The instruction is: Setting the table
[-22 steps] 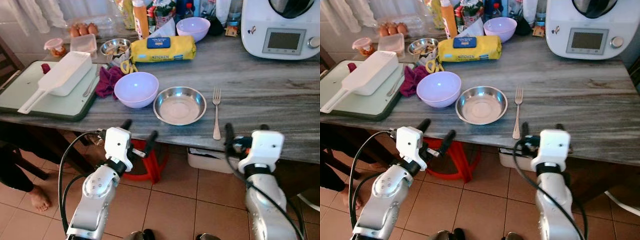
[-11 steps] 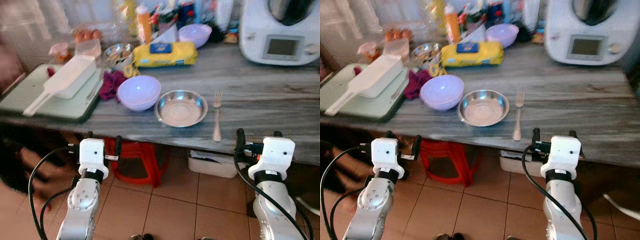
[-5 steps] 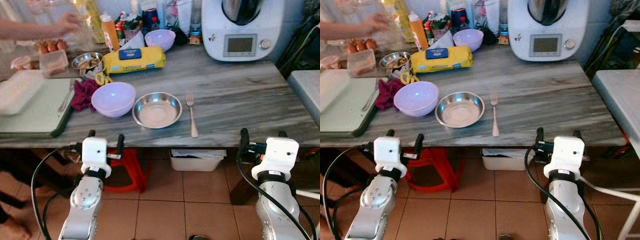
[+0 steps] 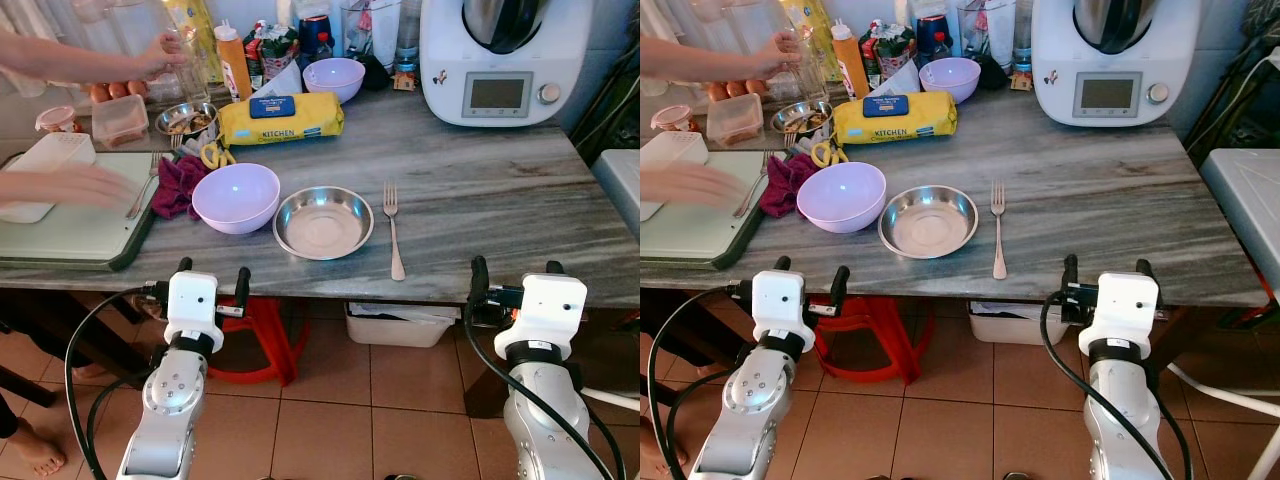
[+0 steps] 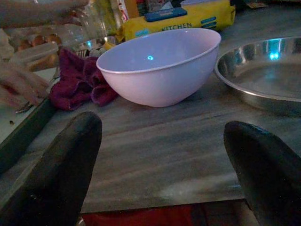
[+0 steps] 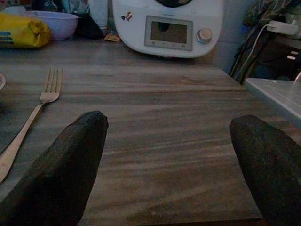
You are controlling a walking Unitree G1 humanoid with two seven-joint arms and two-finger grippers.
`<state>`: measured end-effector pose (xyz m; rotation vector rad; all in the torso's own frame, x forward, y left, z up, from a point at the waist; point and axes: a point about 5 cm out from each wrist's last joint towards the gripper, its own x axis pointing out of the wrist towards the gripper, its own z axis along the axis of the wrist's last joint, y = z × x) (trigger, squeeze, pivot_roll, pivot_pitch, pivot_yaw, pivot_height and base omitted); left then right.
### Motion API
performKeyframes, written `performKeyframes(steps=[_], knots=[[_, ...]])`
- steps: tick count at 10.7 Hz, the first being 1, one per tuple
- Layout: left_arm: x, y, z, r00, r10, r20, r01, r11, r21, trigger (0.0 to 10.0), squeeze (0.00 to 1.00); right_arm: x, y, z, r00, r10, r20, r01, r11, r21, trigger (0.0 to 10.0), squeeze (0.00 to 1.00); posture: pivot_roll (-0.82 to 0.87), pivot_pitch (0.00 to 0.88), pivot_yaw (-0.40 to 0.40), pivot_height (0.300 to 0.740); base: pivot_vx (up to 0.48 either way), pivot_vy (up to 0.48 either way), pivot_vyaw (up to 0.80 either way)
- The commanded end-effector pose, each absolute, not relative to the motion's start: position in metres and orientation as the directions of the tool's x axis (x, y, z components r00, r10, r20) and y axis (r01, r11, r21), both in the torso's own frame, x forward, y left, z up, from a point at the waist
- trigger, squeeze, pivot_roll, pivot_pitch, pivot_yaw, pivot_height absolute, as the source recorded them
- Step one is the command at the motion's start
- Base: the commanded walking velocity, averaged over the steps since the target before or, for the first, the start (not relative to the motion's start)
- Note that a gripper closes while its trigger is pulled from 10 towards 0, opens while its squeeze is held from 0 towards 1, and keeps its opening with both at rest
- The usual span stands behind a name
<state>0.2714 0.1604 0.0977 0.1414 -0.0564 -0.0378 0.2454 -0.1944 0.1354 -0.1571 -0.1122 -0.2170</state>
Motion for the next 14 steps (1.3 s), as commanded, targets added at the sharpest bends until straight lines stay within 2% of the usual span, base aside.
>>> performKeyframes(steps=[1, 13, 14], knots=[[0.2723, 0.1625, 0.0999, 0.998, -0.034, 0.052, 0.026, 0.987, 0.161, 10.0, 0.0, 0.2446, -0.1948, 0.1378, 0.967, -0.211, 0.141, 0.231, 0.963, -0.138, 10.0, 0.0, -0.15, 0.113, 0.113, 0.74, -0.262, 0.0, 0.0], [0.2765, 0.158, 0.1018, 0.996, -0.068, 0.051, 0.059, 0.984, 0.165, 10.0, 0.0, 0.2487, -0.1942, 0.1373, 0.969, -0.204, 0.139, 0.222, 0.966, -0.131, 10.0, 0.0, -0.16, 0.108, 0.121, 0.74, -0.32, 0.0, 0.0], [0.2771, 0.1561, 0.1033, 0.994, -0.082, 0.066, 0.069, 0.981, 0.18, 10.0, 0.0, 0.2493, -0.1944, 0.1372, 0.97, -0.2, 0.14, 0.219, 0.967, -0.133, 10.0, 0.0, -0.15, 0.105, 0.119, 0.74, 0.0, 0.0, 0.0]])
